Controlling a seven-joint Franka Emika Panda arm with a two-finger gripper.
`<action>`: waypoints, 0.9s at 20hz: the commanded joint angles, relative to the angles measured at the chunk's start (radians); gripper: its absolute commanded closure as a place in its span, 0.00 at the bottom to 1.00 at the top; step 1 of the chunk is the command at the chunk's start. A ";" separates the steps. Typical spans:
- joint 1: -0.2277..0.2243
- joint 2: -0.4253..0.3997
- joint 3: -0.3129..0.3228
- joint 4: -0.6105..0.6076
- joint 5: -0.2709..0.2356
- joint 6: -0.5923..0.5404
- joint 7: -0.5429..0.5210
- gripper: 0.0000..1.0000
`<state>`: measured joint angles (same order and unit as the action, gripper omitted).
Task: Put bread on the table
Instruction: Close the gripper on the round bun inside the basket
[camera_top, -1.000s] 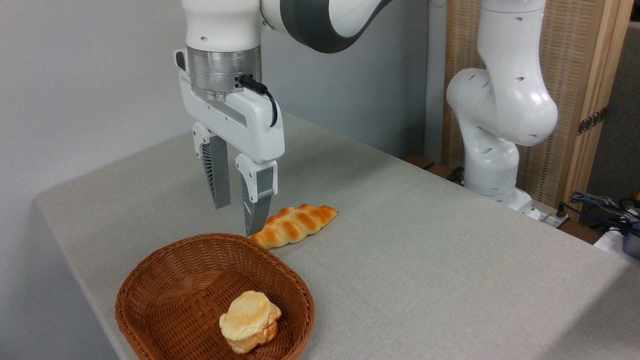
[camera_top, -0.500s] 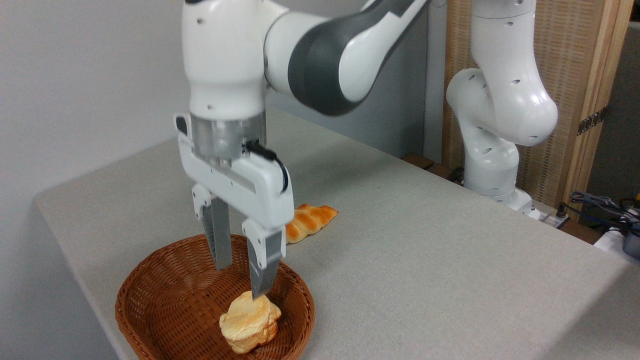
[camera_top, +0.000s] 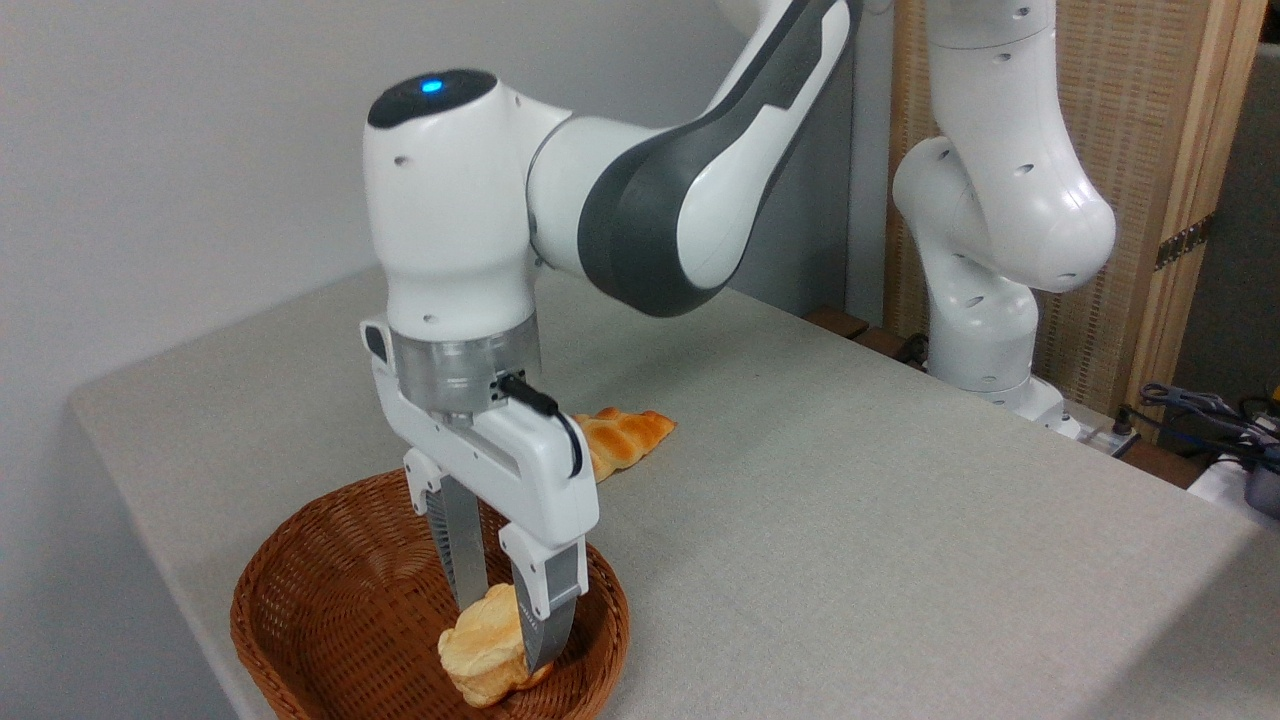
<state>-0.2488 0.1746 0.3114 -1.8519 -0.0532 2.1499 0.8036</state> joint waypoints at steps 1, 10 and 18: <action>-0.012 0.028 0.002 -0.003 -0.002 0.042 0.016 0.00; -0.023 0.051 -0.002 0.000 -0.005 0.067 0.009 0.31; -0.023 0.046 -0.018 0.000 -0.013 0.062 0.006 0.60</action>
<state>-0.2697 0.2230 0.2918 -1.8509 -0.0533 2.1931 0.8036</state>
